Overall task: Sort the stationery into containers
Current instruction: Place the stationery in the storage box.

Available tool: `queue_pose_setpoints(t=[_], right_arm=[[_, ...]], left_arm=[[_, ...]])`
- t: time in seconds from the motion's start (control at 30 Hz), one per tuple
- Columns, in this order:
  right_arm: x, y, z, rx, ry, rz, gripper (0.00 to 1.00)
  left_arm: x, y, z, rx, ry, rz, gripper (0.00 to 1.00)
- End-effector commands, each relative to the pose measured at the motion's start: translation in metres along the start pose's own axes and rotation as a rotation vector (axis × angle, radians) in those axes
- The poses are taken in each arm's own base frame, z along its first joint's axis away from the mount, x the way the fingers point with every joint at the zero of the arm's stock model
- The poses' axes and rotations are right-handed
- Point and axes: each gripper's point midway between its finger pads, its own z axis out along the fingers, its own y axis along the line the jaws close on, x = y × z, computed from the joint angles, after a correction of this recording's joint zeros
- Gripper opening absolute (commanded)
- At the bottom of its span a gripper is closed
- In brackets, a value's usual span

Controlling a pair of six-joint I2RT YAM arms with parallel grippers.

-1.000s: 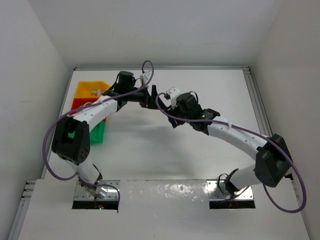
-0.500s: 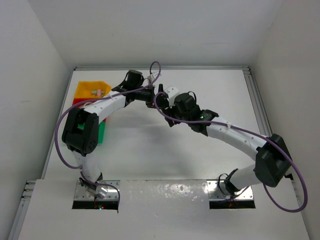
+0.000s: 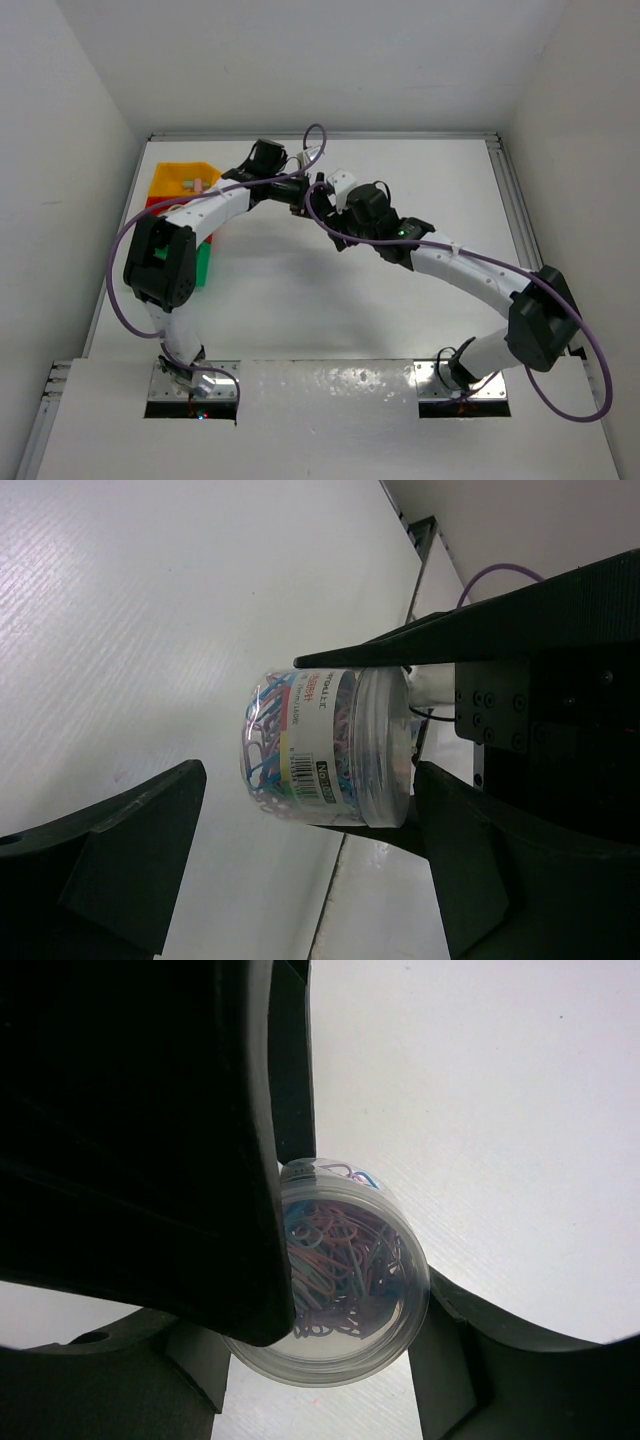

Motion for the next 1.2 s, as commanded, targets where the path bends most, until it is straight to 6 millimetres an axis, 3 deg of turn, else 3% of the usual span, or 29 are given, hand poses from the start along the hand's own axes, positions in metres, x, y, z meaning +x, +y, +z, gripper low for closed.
queue_pose_setpoints(t=[0.0,0.07,0.17,0.37,0.47,0.5,0.57,0.6,0.7,0.8,0.9,1.07,1.1,1.17], right_arm=[[-0.048,-0.013,-0.004,0.075,-0.147,0.038,0.09],[-0.052,-0.013,-0.003,0.076,-0.162,0.041,0.08],[-0.056,-0.008,0.001,0.052,-0.170,0.044,0.08],[-0.052,0.001,0.005,0.008,-0.167,0.041,0.08],[-0.050,0.002,0.007,0.002,-0.162,0.048,0.09],[-0.048,0.003,0.008,-0.001,-0.158,0.048,0.11],[-0.045,0.004,0.010,-0.004,-0.149,0.047,0.22],[-0.043,0.004,0.010,-0.007,-0.140,0.046,0.42],[-0.039,0.005,0.010,-0.007,-0.125,0.040,0.72],[-0.036,0.002,0.004,0.006,-0.118,0.037,0.90],[-0.037,0.003,-0.005,-0.014,-0.125,0.032,0.99],[-0.038,0.010,-0.018,-0.061,-0.135,0.030,0.99],[-0.037,0.010,-0.022,-0.068,-0.140,0.032,0.99],[-0.034,0.011,-0.023,-0.073,-0.142,0.021,0.99]], left_arm=[[0.002,-0.013,-0.002,0.049,0.016,0.043,0.83],[-0.001,-0.015,0.000,0.056,0.007,0.048,0.81],[-0.006,-0.016,0.001,0.064,-0.009,0.047,0.71],[-0.010,-0.019,0.003,0.089,-0.022,0.037,0.43],[-0.010,-0.018,0.005,0.097,-0.021,0.025,0.21],[-0.011,-0.017,0.004,0.094,-0.023,0.021,0.07],[-0.011,-0.013,0.002,0.075,-0.028,0.009,0.00],[-0.013,-0.008,-0.002,0.058,-0.036,0.005,0.00],[-0.014,0.003,-0.010,0.020,-0.047,0.012,0.00],[-0.015,0.028,-0.037,-0.086,-0.071,-0.013,0.00],[-0.015,0.044,-0.059,-0.163,-0.094,0.007,0.00],[-0.006,0.067,-0.124,-0.305,-0.127,-0.006,0.00],[0.000,0.069,-0.151,-0.333,-0.150,-0.021,0.00],[0.009,0.071,-0.183,-0.353,-0.187,-0.048,0.00]])
